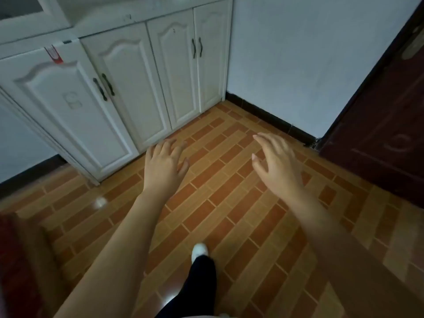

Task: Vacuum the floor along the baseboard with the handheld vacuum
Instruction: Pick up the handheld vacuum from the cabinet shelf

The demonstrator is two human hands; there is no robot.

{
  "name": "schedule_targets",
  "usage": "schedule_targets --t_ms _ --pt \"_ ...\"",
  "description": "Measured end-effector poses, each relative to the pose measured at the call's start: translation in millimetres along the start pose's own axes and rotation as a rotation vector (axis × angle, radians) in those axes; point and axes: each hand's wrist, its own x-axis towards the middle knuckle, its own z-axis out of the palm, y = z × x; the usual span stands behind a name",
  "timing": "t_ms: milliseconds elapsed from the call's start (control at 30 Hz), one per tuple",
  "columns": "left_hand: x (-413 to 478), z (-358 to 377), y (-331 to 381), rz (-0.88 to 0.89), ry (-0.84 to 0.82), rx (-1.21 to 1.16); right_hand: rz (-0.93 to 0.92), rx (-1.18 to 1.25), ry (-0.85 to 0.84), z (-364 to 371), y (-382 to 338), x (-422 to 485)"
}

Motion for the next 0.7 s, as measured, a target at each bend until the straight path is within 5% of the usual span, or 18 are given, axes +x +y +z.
schedule_targets --t_ms 700 --pt "282 91 -115 -0.031 0.094 -0.062 0.004 0.035 0.082 100 25 294"
